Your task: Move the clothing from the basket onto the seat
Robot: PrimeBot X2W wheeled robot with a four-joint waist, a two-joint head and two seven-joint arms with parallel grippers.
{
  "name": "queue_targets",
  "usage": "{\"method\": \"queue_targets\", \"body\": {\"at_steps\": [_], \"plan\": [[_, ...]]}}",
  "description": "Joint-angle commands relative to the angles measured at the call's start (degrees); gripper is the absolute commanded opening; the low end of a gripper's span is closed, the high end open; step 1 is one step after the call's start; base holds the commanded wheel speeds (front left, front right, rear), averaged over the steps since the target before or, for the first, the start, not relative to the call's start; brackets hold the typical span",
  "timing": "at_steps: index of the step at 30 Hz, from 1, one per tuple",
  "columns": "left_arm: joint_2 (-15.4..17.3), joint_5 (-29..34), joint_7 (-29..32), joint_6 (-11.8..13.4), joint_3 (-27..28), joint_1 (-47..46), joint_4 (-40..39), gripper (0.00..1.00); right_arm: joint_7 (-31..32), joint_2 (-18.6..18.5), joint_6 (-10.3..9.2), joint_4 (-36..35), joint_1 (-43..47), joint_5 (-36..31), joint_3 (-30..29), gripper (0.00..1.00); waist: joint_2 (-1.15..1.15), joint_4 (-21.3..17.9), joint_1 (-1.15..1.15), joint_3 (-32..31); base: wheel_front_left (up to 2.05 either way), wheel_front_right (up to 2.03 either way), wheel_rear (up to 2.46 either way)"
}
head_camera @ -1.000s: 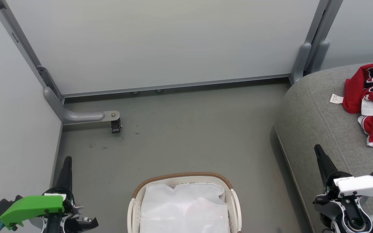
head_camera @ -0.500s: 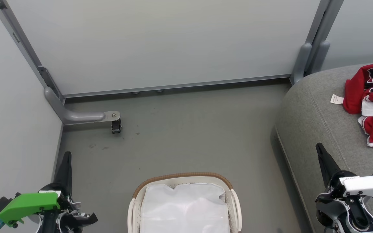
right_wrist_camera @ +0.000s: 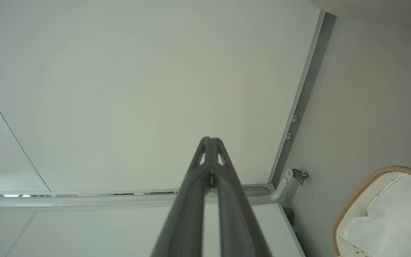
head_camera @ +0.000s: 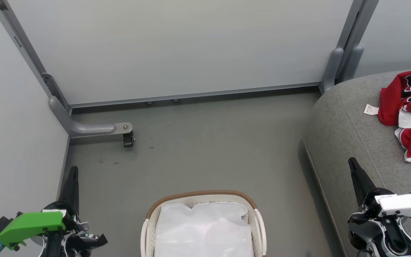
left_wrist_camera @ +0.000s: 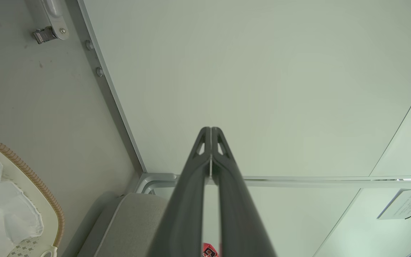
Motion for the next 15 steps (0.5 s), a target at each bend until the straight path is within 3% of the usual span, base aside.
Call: {"method": "queue_targets", "body": {"at_steps": [1,15], "plan": [[0.4,-0.2,0.2,-0.3,0.1,-0.7,-0.2,0.00,0.2,-0.1,0.00,-0.2,0.6,0.2,-0.1,0.00,0.00,0.0,0.00,0.0,0.00,0.00,0.00],[0.4,-0.2,0.2,-0.3,0.1,-0.7,-0.2,0.00,0.2,-0.1,0.00,-0.2,0.6,0.2,-0.1,0.00,0.00,0.0,0.00,0.0,0.00,0.00,0.00]]}}
